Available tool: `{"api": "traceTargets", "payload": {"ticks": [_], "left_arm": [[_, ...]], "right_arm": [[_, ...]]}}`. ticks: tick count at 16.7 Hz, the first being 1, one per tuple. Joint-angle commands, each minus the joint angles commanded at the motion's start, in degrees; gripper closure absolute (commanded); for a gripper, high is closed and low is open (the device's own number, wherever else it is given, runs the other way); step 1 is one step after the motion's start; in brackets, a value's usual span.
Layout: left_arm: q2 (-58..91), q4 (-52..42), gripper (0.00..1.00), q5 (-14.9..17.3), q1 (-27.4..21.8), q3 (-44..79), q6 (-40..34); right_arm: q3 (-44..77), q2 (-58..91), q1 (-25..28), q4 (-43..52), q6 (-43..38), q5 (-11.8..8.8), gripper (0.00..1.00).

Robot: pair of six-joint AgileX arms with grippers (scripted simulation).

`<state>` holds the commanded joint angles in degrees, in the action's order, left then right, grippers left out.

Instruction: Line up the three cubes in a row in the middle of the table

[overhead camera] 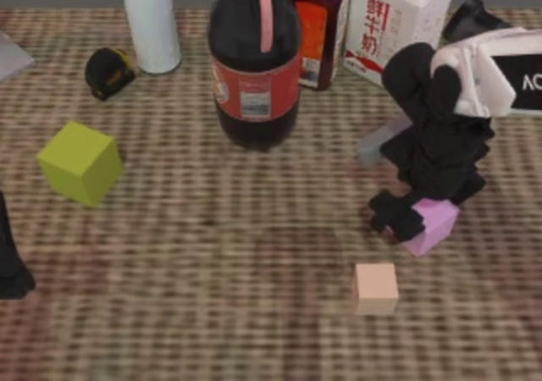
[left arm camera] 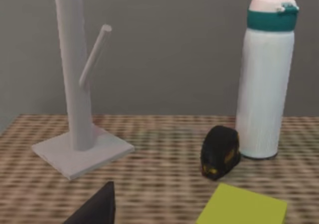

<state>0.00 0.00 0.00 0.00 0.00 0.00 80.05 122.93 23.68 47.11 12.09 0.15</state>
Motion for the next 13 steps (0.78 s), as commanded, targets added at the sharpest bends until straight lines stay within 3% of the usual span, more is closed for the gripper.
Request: {"api": "traceTargets", "payload": {"ticks": [6, 13], "left_arm": [[0.0, 0.0, 0.00, 0.0, 0.0, 0.0, 0.0], [0.0, 0.0, 0.00, 0.0, 0.0, 0.0, 0.0]], "right_arm": [[1.1, -1.6, 0.1, 1.5, -0.1, -0.3, 1.00], [8.6, -6.3, 0.6, 14.1, 0.0, -0.3, 1.00]]}}
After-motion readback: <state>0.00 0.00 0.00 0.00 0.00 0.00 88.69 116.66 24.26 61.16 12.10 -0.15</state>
